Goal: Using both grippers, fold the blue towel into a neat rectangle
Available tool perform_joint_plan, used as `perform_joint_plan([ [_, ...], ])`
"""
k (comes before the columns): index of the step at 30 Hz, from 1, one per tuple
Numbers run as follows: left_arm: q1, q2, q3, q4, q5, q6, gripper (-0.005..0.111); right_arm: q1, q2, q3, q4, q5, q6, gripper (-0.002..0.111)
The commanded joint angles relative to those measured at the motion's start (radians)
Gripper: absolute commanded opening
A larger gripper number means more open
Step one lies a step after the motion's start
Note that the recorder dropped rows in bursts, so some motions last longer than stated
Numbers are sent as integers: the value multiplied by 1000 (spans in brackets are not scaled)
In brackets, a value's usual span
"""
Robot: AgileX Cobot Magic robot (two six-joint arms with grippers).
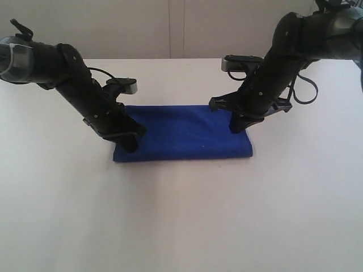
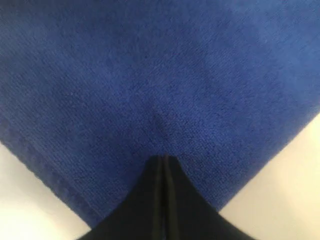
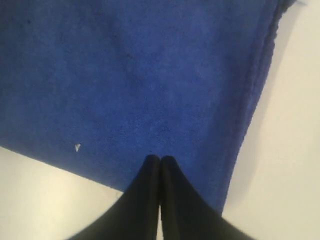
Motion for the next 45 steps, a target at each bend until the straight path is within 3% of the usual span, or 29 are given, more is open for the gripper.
perform_joint_plan([
  [1,-3,7,7,-12,17,5,0,12,-4,4,98,-33,-18,0],
  [6,-3,7,7,-12,18,5,0,66,54,4,276,-76,-120,0],
  [14,-3,7,7,-12,22,3,0,125,116,1,359,-117,-184,0],
  [45,-3,7,7,70,32,-1,0,-14,136,1,169,-51,-24,0],
])
